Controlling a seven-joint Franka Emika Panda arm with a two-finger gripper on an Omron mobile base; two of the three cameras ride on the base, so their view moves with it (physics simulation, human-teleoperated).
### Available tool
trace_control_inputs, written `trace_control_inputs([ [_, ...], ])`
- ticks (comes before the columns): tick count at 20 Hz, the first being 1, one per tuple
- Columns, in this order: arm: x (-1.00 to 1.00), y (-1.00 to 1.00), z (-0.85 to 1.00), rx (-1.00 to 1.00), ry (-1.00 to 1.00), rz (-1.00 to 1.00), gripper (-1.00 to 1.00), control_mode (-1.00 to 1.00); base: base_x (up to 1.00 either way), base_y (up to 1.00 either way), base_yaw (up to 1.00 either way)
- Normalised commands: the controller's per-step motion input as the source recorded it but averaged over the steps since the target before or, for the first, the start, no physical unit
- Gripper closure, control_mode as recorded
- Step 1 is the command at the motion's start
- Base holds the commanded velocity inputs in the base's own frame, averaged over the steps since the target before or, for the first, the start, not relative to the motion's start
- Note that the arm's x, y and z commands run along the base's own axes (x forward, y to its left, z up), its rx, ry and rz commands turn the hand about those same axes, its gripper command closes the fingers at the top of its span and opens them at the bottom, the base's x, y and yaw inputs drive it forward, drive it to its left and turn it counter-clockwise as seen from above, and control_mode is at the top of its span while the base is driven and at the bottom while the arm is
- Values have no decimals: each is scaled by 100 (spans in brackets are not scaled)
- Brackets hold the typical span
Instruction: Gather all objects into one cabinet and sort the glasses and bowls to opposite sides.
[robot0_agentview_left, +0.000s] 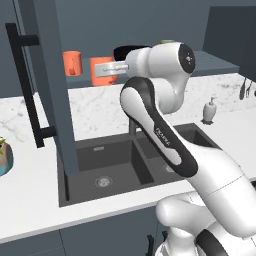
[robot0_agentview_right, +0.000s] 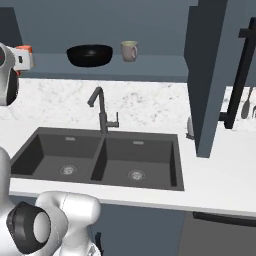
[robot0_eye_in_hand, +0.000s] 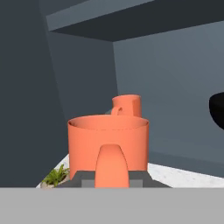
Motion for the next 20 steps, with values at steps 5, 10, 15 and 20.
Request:
trace_control_inputs([
  [5,37,18,-3,0,0,0,100,-100,0,0,0],
  [10,11,23,-18,-2,0,0,100,-100,0,0,0],
  [15,5,22,-18,-2,0,0,100,-100,0,0,0],
  [20,20,4,-1,0,-1,0,100,-100,0,0,0],
])
